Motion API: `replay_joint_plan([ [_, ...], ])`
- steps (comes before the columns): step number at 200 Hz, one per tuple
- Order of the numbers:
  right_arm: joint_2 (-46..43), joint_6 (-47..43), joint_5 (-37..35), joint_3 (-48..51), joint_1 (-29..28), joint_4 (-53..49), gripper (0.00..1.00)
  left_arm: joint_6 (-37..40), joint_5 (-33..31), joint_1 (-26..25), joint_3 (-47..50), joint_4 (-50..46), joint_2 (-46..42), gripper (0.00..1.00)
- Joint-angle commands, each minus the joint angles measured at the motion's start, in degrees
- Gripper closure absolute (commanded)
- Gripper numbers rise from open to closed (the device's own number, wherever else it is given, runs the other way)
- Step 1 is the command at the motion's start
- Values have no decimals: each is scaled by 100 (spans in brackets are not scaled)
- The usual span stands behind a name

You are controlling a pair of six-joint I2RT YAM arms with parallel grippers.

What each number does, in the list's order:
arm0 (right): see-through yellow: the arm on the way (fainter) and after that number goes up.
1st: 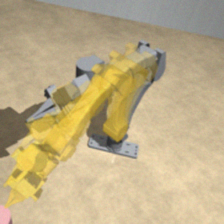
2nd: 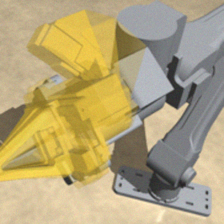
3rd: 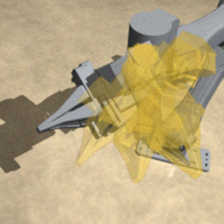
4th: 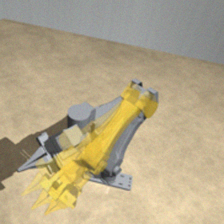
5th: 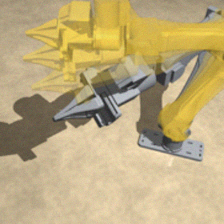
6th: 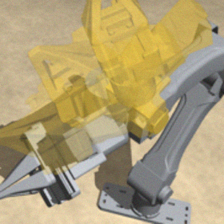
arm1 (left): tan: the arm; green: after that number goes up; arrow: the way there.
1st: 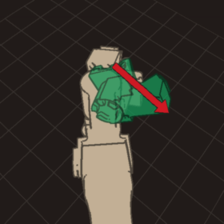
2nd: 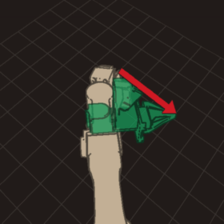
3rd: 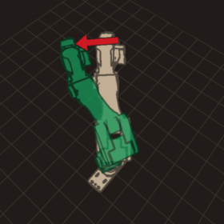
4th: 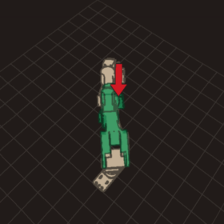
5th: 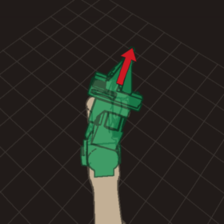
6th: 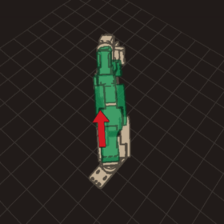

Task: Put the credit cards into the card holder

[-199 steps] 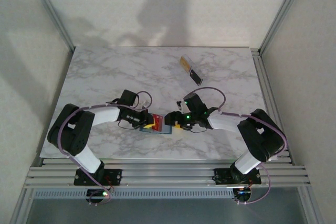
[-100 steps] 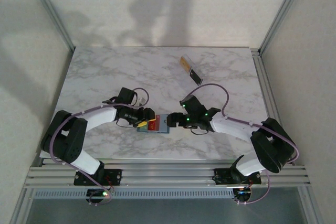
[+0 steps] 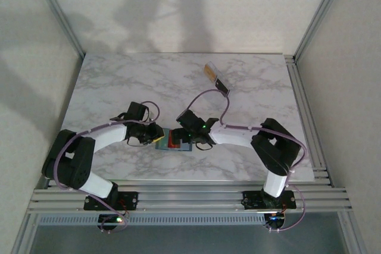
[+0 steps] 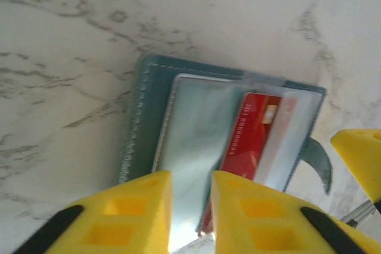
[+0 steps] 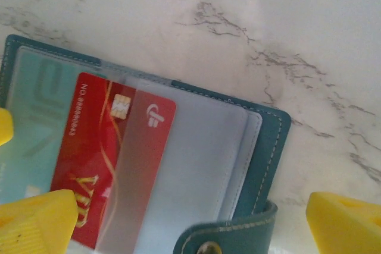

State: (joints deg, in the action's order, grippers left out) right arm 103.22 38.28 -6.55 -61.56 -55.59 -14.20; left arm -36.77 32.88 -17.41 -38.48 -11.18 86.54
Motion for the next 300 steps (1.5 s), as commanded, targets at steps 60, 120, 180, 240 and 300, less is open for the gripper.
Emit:
replay_joint_plan([
  [60,720,-231,-1191,-818,-397,-412,1,-40,-190,71,379,343,337,90],
  [120,928,-191,-1865,-863,-442,-813,1,-54,-308,71,455,290,380,92],
  [180,462,-534,-2069,-314,-434,-874,1,30,-494,71,523,182,409,94],
  [240,138,-788,-1780,-182,-434,-1058,1,144,-642,72,421,23,295,93],
  [300,40,-900,-1143,-828,-432,-977,1,171,-571,72,387,-47,314,93],
])
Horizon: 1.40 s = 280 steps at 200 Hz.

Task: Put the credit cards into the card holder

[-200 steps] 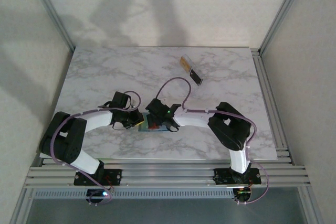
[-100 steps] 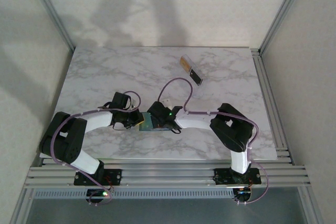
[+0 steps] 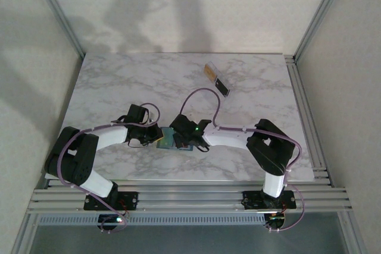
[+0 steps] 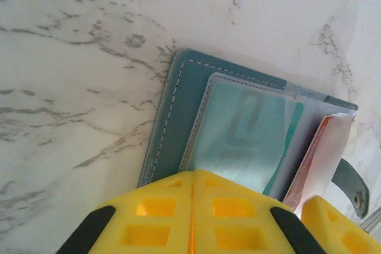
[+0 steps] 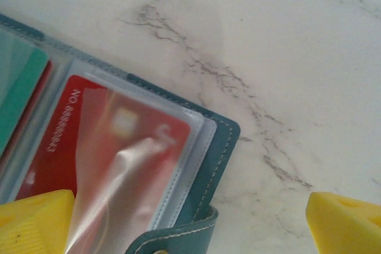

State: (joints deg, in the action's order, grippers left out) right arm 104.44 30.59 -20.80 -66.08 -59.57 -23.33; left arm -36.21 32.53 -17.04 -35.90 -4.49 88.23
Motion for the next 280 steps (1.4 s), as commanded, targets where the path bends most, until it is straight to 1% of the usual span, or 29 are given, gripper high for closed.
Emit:
replay_joint_plan([
  [1,-73,-132,289,-386,-35,-61,1,118,-528,34,128,-718,148,93],
  [34,277,-80,350,-604,-13,74,1,105,-648,39,197,-717,-31,93],
  [78,564,95,263,-388,97,171,1,114,-644,34,232,-742,-53,93],
  [98,636,176,61,-187,104,188,1,155,-678,38,174,-789,-4,93],
  [129,524,390,-283,185,121,267,1,148,-756,34,191,-778,-35,93],
  [153,332,467,-226,362,117,271,1,166,-662,35,144,-817,-9,93],
  [173,186,467,-73,412,117,277,1,141,-713,34,171,-801,-139,92],
  [185,104,447,13,363,117,231,1,116,-651,34,153,-773,-212,89],
  [202,61,390,185,131,126,46,1,101,-513,36,83,-806,-394,78],
  [213,82,265,323,-54,127,-57,1,51,-518,35,79,-775,-651,76],
  [240,178,79,336,-381,160,-339,1,-75,-625,34,-128,-722,-1340,68],
  [258,-64,113,506,-341,175,-383,1,27,-794,34,-400,-1026,-1521,64],
  [280,-397,43,552,-125,221,-466,1,150,-979,34,-355,-1085,-1578,60],
])
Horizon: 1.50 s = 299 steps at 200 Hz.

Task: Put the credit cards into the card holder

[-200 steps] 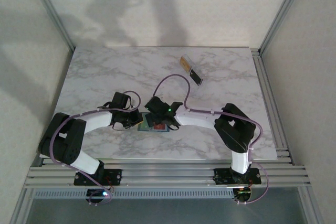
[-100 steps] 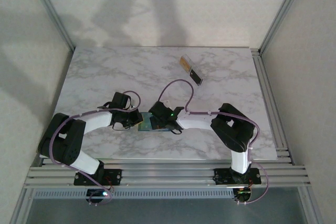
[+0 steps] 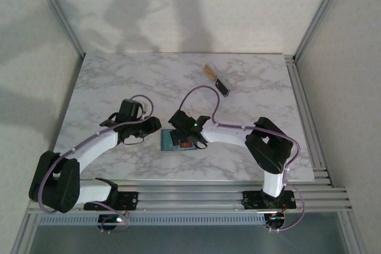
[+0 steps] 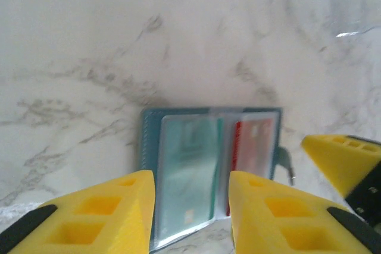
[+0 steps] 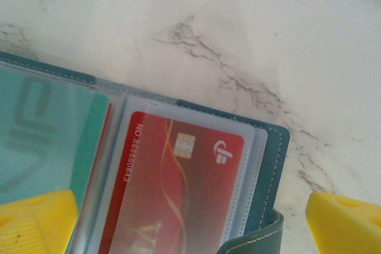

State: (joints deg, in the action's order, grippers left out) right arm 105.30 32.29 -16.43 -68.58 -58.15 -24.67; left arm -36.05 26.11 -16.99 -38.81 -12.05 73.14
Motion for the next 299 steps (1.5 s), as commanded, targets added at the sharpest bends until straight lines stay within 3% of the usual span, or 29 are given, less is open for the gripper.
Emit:
replay_joint_plan([
  [1,-496,-136,123,138,86,-335,1,139,-335,29,-61,-331,-71,60],
  [14,-602,-205,339,281,209,-371,1,169,-317,29,-11,-338,33,59],
  [41,-579,-300,942,570,499,-230,16,178,-114,12,269,-55,171,55],
  [87,-432,-290,1234,730,709,65,56,110,-32,-144,356,177,439,52],
  [110,-469,-319,1168,806,717,112,83,89,69,-214,333,233,586,51],
  [118,-504,-311,1171,872,730,172,87,97,72,-236,329,231,593,50],
  [161,-633,-386,1481,1176,786,701,92,71,262,-259,326,375,768,47],
  [257,-476,-340,2301,1347,788,1595,94,75,-72,-256,183,129,864,48],
  [299,-457,-366,2157,1347,804,1526,94,157,-1445,-252,-42,-685,337,43],
])
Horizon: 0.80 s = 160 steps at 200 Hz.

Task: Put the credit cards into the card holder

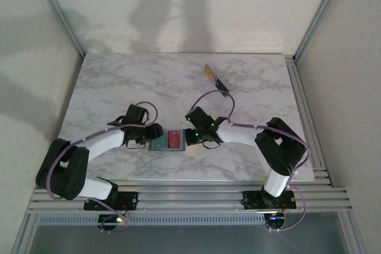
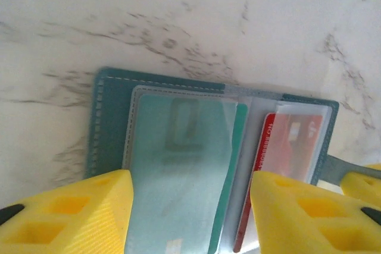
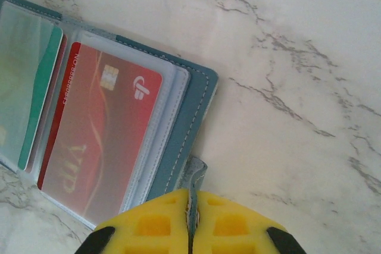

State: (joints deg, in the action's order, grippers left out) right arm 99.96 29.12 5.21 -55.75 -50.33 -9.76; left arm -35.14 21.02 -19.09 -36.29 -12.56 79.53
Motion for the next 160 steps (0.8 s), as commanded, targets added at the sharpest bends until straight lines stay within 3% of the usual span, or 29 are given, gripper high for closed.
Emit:
replay_joint_plan([
  [1,76,-48,-9,64,18,36,94,71,-952,-42,-296,-652,-308,43],
  [33,120,-107,11,21,23,-25,94,101,-1068,-12,-142,-725,-250,42],
  [58,111,-74,11,64,23,34,94,172,-354,33,-36,-456,21,42],
  [81,151,-123,220,19,23,120,94,259,-215,29,-80,-437,311,45],
  [101,103,-75,264,77,25,229,94,320,468,28,-87,-260,327,46],
  [137,189,-30,489,73,25,412,94,212,1003,24,-128,-138,68,51],
  [160,289,65,701,81,24,576,94,-86,1142,-68,-175,-66,-378,46],
])
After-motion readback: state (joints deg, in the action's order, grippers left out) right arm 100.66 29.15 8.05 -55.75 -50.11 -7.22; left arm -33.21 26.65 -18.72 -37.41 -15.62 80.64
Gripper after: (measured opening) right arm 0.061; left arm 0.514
